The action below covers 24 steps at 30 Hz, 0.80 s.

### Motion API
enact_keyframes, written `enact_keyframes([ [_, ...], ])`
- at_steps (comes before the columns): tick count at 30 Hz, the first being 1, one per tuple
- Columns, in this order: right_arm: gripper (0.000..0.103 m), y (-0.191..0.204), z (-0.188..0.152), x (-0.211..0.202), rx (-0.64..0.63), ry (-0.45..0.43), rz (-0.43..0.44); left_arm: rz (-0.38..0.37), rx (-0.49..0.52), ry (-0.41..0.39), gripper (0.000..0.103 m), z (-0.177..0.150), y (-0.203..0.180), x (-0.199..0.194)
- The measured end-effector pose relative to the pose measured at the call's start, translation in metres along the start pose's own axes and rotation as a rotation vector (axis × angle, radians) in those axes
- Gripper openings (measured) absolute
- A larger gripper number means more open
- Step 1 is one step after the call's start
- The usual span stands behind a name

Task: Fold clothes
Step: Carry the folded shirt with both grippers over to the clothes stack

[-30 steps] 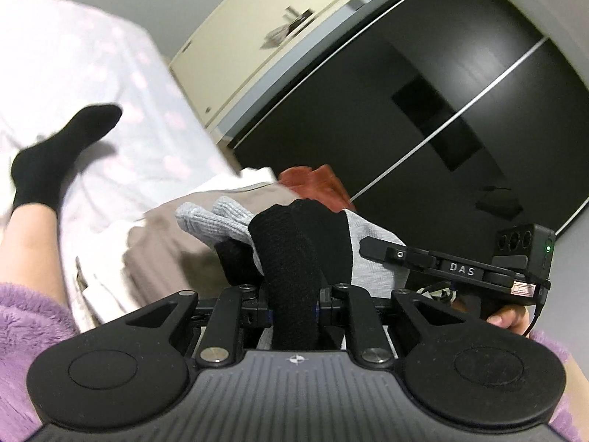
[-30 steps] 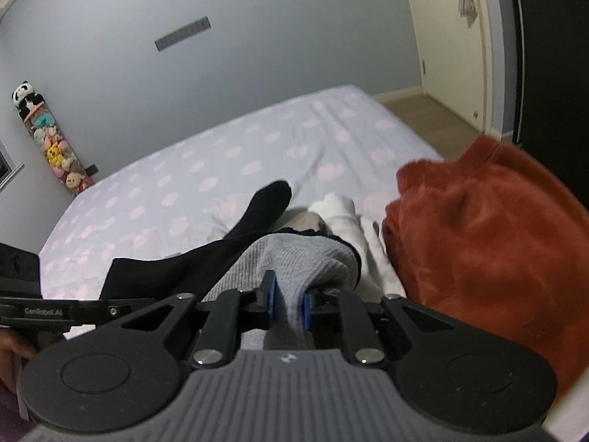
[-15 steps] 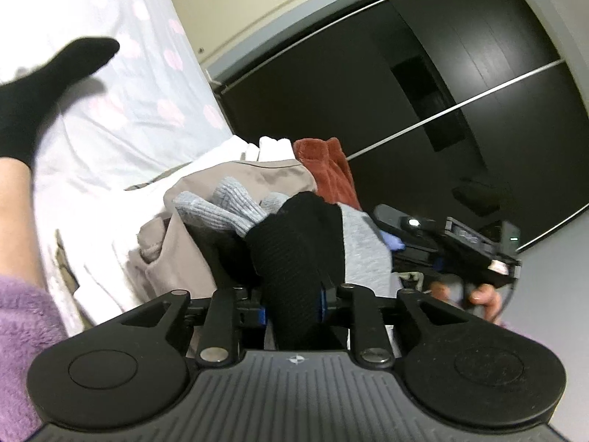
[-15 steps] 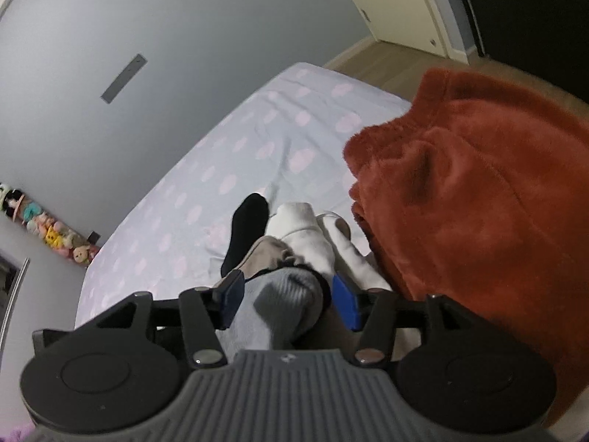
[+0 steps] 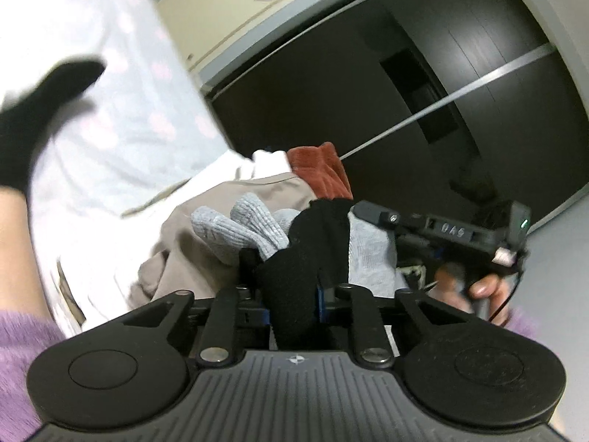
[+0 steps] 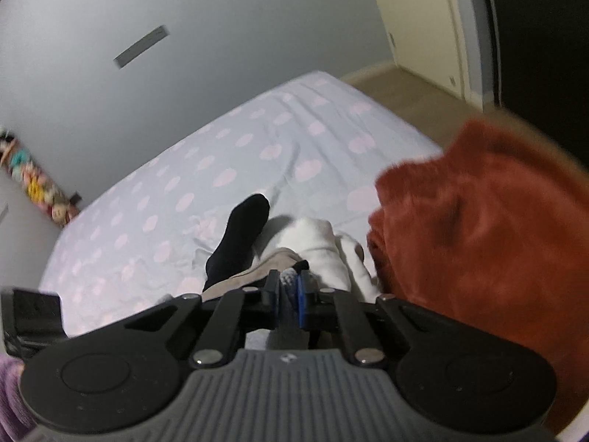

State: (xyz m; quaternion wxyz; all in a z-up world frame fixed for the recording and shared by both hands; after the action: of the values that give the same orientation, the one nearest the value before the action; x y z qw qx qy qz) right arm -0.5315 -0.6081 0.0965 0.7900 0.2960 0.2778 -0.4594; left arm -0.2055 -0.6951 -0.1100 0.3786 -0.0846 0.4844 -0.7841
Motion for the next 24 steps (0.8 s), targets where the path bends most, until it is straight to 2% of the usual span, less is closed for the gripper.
enact_keyframes([
  [3, 0.009, 0.013, 0.006, -0.025, -0.122, -0.107, 0.004, 0.039, 0.177, -0.031, 0.015, -0.003, -0.030, -0.010],
  [6, 0.009, 0.021, 0.014, -0.037, -0.213, -0.194, -0.032, 0.066, 0.278, -0.070, 0.015, -0.004, -0.053, -0.019],
  [11, 0.008, 0.035, 0.021, 0.006, -0.235, -0.189, -0.091, 0.141, 0.221, -0.081, 0.014, -0.001, -0.043, -0.016],
  [16, 0.007, 0.039, 0.009, 0.062, -0.237, -0.121, -0.111, 0.178, 0.030, -0.091, 0.014, -0.004, 0.007, -0.015],
  [20, 0.008, 0.029, 0.001, 0.083, -0.185, -0.071, -0.112, 0.189, -0.021, -0.090, 0.014, -0.007, 0.026, -0.012],
  [22, 0.012, 0.026, 0.000, 0.078, -0.146, -0.065, -0.111, 0.187, -0.023, -0.085, 0.014, -0.006, 0.026, -0.009],
  [24, 0.028, 0.022, 0.003, 0.061, -0.118, -0.096, -0.119, 0.187, -0.015, -0.075, 0.014, -0.005, 0.022, -0.009],
])
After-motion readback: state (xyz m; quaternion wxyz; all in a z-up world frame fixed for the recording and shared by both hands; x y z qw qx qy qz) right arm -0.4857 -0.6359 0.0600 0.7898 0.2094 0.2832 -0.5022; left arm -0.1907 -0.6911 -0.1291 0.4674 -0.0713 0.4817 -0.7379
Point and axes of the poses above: each gripper's, at about its wrist camera, not at the fingertips, and x roughly the way its jaws point, y to its left, z to its top, the point moved 10 cm from there along x, roughly the way its jaws point, and after that the axes turned 12 degrees about -z, right-handed, at the moved point
